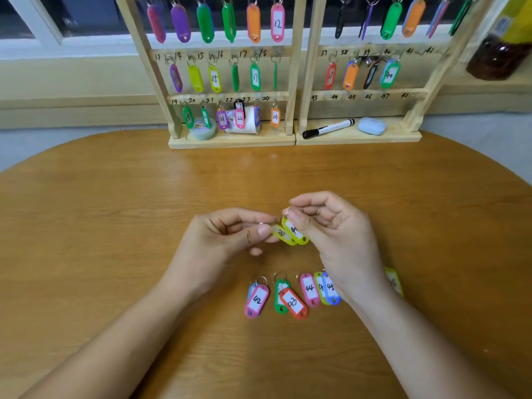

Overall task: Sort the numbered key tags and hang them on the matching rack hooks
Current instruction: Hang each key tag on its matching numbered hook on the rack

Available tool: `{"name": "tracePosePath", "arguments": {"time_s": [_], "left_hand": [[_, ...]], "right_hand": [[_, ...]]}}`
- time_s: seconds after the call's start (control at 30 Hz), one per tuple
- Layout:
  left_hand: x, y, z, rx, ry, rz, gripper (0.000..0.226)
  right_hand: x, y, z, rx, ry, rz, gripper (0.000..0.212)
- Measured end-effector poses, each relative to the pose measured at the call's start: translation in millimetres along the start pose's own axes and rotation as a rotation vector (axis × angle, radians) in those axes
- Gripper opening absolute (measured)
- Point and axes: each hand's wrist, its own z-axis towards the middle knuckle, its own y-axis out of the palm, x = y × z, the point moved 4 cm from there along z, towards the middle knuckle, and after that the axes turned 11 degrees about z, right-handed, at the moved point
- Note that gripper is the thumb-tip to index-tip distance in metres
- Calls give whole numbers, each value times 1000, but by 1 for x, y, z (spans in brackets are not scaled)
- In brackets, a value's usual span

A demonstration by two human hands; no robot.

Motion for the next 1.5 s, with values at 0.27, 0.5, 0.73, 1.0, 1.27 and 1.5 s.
{"name": "tracePosePath", "arguments": {"time_s": [0.27,0.5,0.73,1.0,1.27,1.5], "left_hand": [[43,19,45,-176,89,162,18],[85,63,110,-263,180,399,12],[124,112,175,-183,294,571,15],[157,145,248,-45,449,713,10],[186,170,289,30,531,802,6],[203,196,306,68,635,944,4]], "right_hand": [[-42,-53,21,25,-114,-201,14],[-83,-116,75,112,-192,-253,16],[-117,-165,163,270,-364,-309,18],[-141,-188,243,420,-520,-512,15],[-145,-187,264,434,-557,-592,16],[-146,-176,261,405,-597,-834,15]]}}
